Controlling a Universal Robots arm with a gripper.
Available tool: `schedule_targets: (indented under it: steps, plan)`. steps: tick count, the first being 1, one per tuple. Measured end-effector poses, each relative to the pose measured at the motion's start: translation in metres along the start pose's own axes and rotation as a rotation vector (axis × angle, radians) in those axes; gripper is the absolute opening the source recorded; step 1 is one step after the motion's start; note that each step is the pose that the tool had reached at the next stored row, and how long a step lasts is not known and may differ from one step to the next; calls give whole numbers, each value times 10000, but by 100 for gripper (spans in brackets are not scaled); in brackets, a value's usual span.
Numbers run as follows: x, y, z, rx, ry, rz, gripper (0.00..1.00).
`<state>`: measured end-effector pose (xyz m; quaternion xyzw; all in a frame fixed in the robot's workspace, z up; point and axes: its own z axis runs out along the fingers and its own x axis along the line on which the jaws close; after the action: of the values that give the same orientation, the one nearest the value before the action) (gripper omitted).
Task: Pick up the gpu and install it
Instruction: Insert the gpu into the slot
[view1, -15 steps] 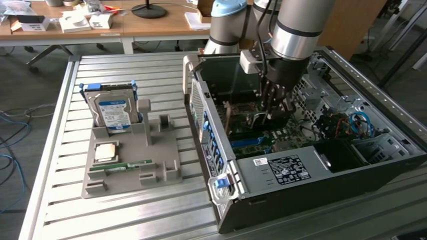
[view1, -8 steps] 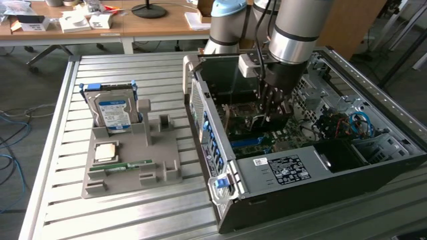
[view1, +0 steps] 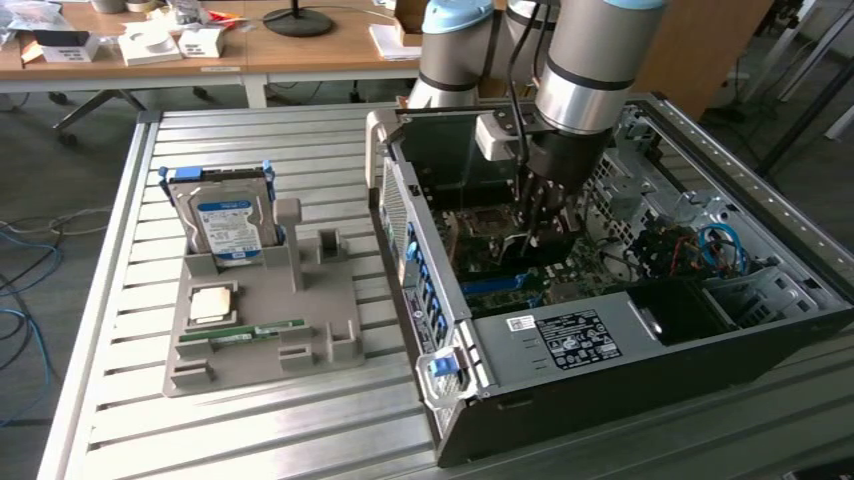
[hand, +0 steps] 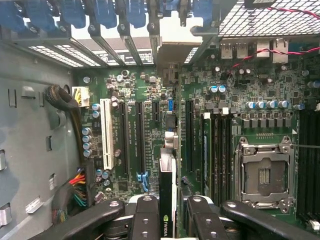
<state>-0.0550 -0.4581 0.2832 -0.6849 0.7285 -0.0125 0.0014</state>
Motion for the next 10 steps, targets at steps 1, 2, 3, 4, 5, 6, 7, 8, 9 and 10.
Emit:
schedule_targets:
  steps: [1,2,3,4,5,6,7,8,9,10]
  plan:
    - [0,0,0,0,0,0,26]
    - [0,0,3,1,-1,0,26]
    - [-1,0,13,2,-6,0,26]
    - [-1,0,23,2,-2,-1,26]
    - [-1,1,32,1,0,-1,26]
    - [-1,1,33,1,0,-1,26]
    - [-1,1,33,0,1,0,26]
    - [-1,1,33,0,1,0,26]
    - [-1,1,33,1,1,-1,26]
    - [-1,1,34,0,1,0,26]
